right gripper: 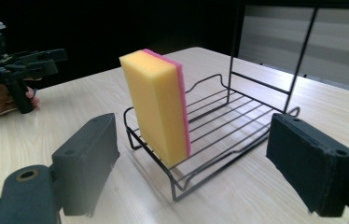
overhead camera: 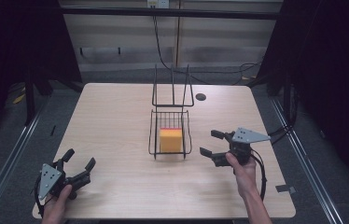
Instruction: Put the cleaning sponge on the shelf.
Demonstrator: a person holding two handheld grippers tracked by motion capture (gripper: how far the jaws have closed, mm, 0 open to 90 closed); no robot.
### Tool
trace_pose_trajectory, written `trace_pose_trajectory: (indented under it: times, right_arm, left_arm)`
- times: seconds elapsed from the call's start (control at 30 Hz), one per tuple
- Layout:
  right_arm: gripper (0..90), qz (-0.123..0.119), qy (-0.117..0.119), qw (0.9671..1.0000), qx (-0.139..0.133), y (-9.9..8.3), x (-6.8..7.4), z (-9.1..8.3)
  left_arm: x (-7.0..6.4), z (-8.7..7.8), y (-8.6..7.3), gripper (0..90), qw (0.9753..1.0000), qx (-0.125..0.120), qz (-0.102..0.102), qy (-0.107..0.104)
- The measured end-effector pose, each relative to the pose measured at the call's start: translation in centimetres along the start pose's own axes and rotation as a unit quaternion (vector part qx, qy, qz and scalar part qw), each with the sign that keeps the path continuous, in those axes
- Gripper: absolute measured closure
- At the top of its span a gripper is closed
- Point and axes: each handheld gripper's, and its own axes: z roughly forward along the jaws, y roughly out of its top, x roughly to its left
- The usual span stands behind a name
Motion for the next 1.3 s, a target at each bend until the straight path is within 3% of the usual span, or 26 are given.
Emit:
trace_pose_trajectory:
  times: [0.67, 1.07, 1.3]
  right_arm:
    - [15.8, 0.023, -0.059, 0.9979, -0.012, -4.1, 0.5, -3.5]
    - [15.9, 0.022, -0.118, 0.9925, -0.025, -7.8, 1.3, -4.8]
    - [17.5, 0.023, -0.142, 0.9886, -0.043, -8.6, 1.4, -4.9]
  left_arm:
    - [0.0, 0.0, 0.0, 15.6, 1.0000, 0.000, 0.000, 0.001]
    - [0.0, 0.0, 0.0, 15.6, 1.0000, -0.001, 0.000, 0.001]
    - [0.0, 0.0, 0.0, 15.5, 1.0000, -0.001, -0.003, 0.000]
